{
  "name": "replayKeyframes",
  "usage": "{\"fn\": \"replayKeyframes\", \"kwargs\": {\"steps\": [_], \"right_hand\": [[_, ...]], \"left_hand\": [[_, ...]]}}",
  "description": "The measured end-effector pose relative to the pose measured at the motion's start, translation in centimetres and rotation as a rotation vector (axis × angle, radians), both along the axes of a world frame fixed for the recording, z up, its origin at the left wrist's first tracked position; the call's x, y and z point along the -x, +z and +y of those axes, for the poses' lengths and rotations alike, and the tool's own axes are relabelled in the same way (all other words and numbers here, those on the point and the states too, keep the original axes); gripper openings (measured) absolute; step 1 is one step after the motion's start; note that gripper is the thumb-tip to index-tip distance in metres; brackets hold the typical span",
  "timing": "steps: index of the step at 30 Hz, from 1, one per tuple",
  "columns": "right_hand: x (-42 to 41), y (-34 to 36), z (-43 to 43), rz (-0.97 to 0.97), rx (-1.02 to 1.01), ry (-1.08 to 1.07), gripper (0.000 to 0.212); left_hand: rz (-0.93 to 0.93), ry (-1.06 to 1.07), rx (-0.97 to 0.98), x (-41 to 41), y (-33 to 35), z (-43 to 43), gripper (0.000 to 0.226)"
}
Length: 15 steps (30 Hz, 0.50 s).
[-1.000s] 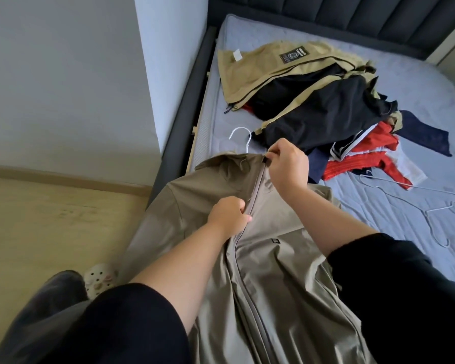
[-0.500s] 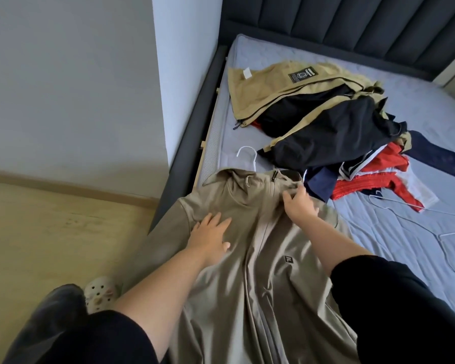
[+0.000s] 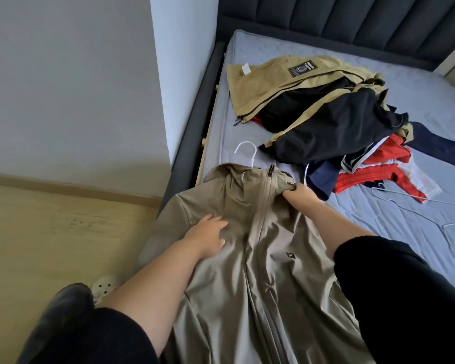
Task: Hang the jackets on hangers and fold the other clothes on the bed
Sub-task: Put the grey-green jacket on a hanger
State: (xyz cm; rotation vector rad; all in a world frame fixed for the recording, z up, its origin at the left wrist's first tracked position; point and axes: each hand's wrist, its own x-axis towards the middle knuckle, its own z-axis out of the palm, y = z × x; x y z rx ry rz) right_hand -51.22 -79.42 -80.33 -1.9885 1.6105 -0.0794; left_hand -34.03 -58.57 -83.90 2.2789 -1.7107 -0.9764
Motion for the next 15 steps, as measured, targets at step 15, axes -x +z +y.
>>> {"fn": "replayKeyframes", "kwargs": {"steps": [15], "right_hand": [[-3.2,8.0,5.0,-0.585,0.250,-0.094,0.035]], "left_hand": [[-0.490,0.287,0.918,-4.8,9.8,1.6,0.019]]}}
